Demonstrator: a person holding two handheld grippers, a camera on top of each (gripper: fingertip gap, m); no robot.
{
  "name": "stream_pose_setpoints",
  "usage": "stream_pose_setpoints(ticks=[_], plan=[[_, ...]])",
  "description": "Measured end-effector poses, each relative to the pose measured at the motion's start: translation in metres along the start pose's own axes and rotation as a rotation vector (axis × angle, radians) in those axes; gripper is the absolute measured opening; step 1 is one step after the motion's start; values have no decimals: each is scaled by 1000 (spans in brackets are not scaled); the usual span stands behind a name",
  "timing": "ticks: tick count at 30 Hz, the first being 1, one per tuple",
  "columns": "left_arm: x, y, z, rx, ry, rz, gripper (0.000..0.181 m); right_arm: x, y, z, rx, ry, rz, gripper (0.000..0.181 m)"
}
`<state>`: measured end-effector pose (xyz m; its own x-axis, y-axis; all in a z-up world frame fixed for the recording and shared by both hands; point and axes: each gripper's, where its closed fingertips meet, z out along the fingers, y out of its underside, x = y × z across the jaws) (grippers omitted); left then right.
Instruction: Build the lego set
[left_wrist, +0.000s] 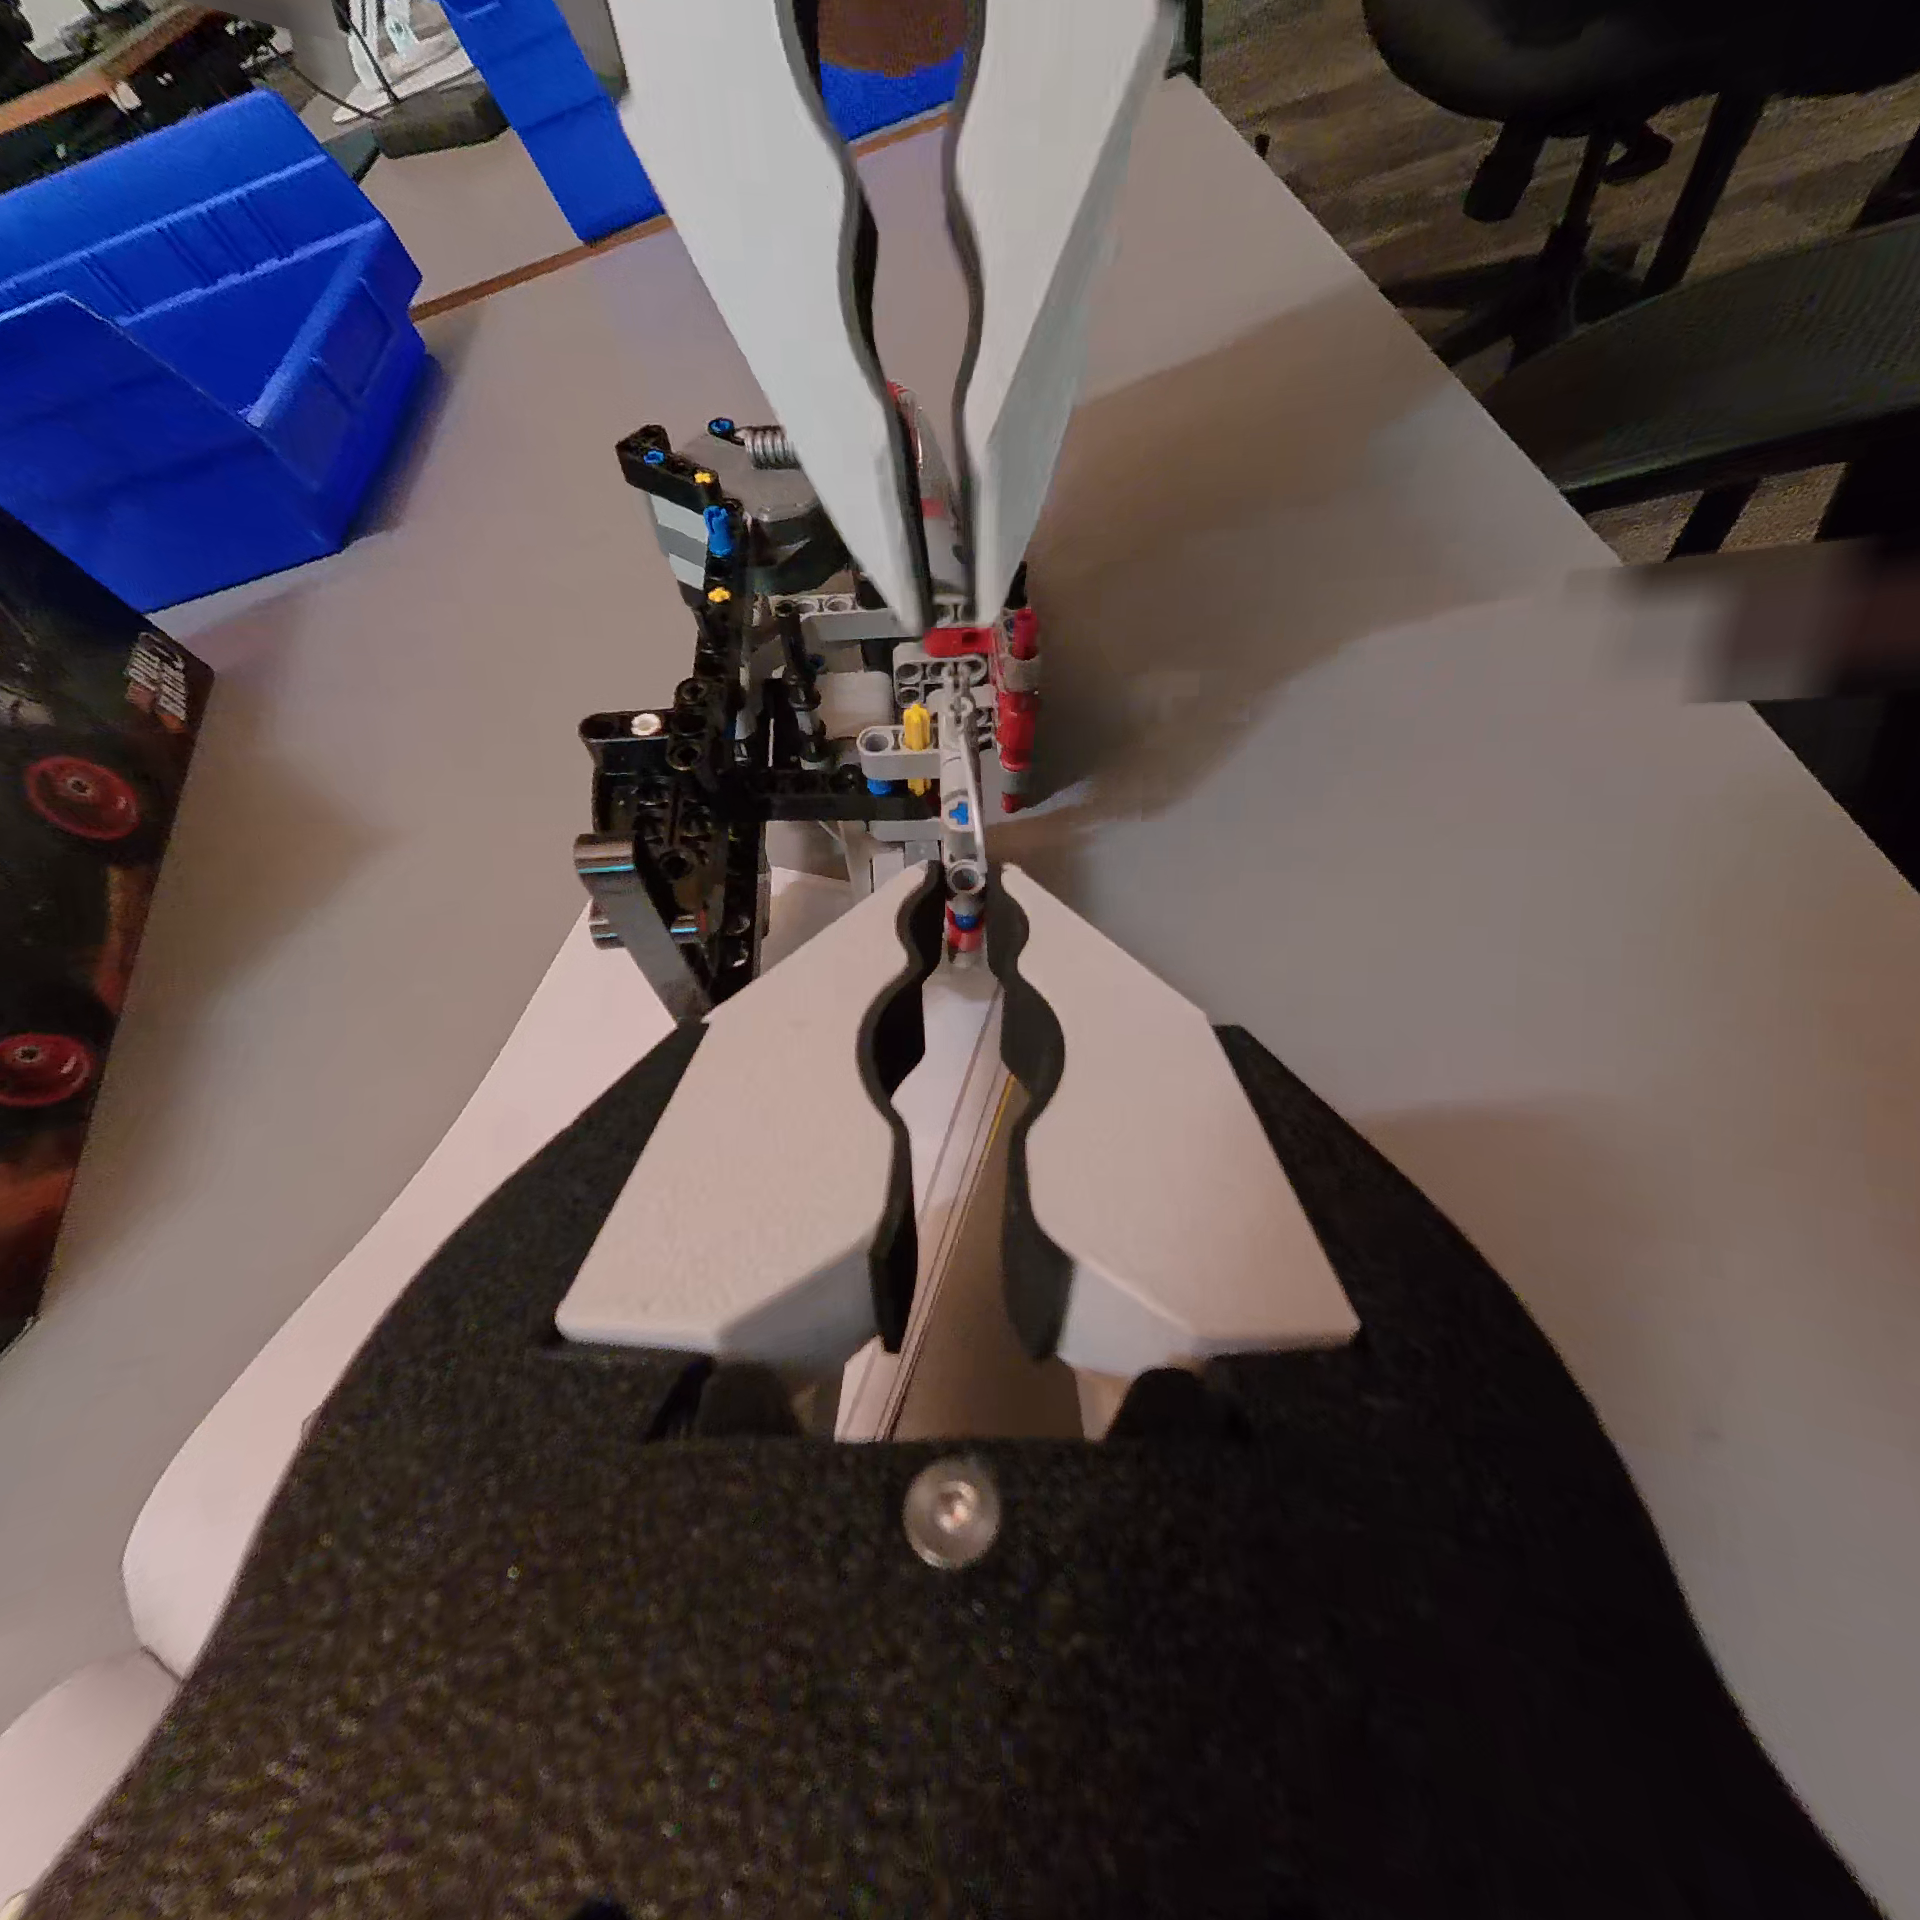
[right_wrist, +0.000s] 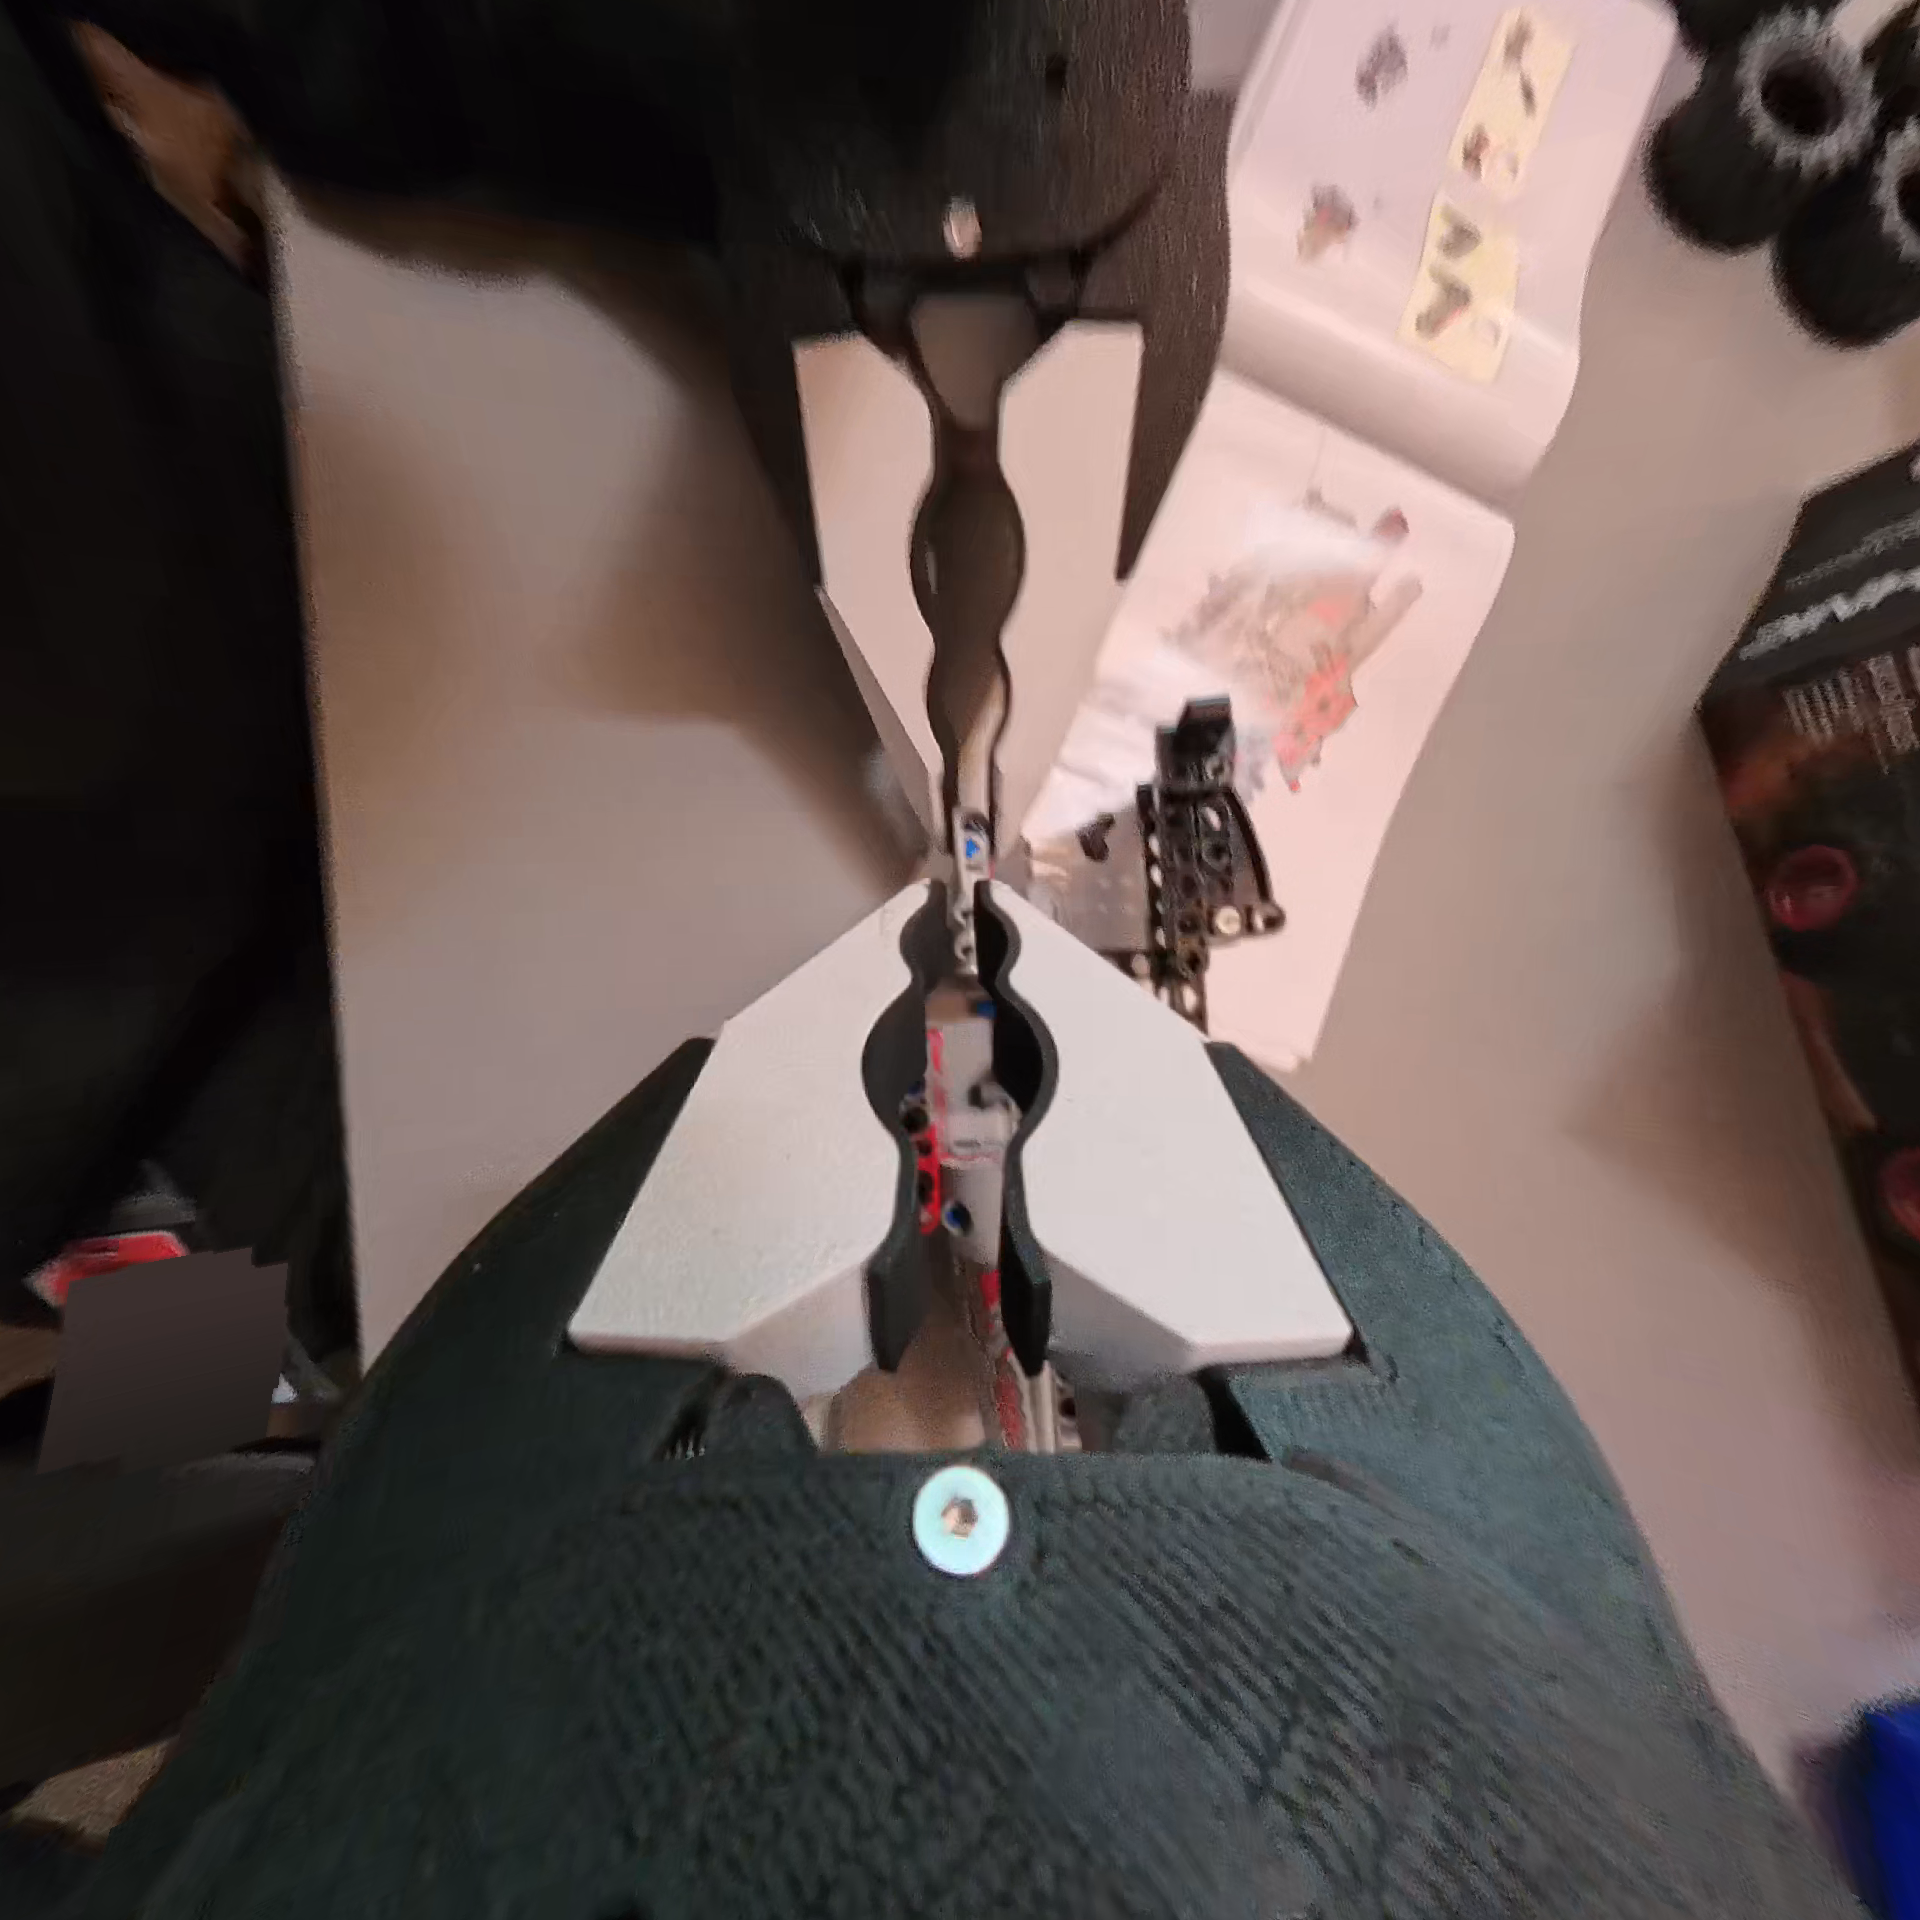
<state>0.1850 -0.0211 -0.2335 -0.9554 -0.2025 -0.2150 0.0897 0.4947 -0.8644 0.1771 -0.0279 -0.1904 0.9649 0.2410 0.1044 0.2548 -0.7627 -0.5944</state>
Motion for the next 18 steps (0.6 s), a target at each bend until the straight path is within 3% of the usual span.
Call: stream_pose_setpoints(ticks=[2,9,18], plan=[[0,0,0,0,-1,-1,5,7,-9,-5,62,12,16,0],[0,0,0,-1,1,-2,5,22,29,19,-193,86,-35,0],[0,1,1,-9,6,-3,5,22,32,22,-290,71,-63,0]])
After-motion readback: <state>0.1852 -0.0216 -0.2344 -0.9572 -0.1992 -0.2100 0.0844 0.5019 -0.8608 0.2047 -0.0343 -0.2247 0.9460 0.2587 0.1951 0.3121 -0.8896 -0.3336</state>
